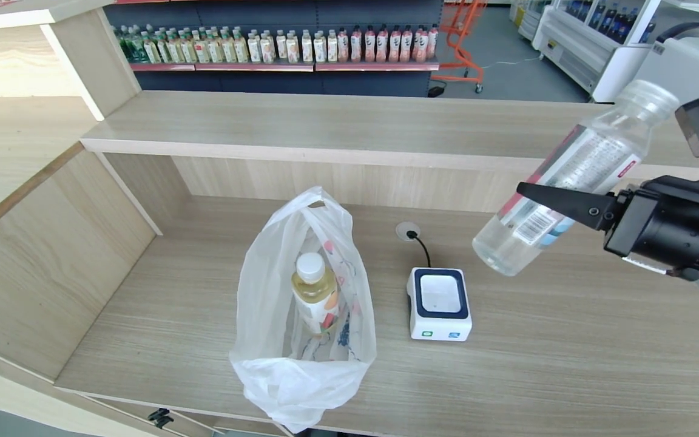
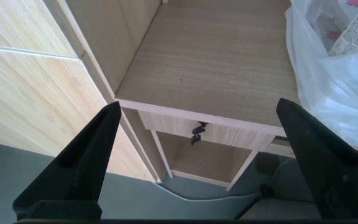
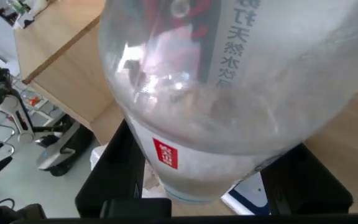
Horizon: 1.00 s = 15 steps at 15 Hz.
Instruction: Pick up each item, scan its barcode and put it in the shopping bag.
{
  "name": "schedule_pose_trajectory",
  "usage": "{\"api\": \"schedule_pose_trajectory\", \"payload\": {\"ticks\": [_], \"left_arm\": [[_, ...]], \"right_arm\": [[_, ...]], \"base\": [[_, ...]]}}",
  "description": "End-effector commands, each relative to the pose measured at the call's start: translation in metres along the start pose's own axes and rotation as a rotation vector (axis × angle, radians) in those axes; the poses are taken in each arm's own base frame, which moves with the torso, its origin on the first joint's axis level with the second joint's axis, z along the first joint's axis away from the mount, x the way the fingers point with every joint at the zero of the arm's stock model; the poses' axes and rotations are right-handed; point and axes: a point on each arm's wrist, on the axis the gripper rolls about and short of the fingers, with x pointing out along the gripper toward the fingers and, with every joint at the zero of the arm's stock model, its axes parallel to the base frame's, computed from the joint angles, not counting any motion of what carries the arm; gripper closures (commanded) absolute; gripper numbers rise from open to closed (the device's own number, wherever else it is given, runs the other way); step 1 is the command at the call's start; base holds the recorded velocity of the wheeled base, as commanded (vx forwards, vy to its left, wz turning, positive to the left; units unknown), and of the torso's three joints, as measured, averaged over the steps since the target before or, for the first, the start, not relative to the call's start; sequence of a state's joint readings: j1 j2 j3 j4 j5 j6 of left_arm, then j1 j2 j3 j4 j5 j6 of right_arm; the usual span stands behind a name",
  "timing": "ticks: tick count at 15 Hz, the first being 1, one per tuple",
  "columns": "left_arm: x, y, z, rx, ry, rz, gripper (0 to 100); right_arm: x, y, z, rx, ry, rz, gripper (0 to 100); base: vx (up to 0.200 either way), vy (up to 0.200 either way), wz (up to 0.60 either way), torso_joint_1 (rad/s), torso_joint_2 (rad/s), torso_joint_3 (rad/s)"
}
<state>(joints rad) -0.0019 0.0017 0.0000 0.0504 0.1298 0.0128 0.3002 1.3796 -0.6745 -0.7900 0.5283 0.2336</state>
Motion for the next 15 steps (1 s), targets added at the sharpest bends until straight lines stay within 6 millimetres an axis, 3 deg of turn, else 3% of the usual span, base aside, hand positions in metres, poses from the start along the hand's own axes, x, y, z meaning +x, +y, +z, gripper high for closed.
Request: {"api": "schedule_pose_trajectory", "payload": {"ticks": [1,5,9,15], "left_arm": [[0.000,0.000,0.000,-0.001,0.000,0.001,0],[0.000,0.000,0.000,0.001,0.000,0.001,0],[0.000,0.000,0.000,0.001,0.000,0.001,0],[0.000,0.000,0.000,0.001,0.000,0.001,0]], "right_arm": [[0.001,0.000,-0.008,0.021,0.023,0.005,100],[0.021,-0.004,-0.038,0.087,0.090,-0.185,100],[0.028,0.003,-0.071,0.187,0.204,-0.158,100],[0.044,0.029,-0.096,0.153,0.231,-0.019,100]], "base": [[0.000,0.200,0.00,0.032,0.01,-0.002],[0.000,0.050,0.00,-0.001,0.00,0.001],[0.000,0.000,0.00,0.000,0.00,0.000],[0.000,0.000,0.00,0.000,0.00,0.000]]}}
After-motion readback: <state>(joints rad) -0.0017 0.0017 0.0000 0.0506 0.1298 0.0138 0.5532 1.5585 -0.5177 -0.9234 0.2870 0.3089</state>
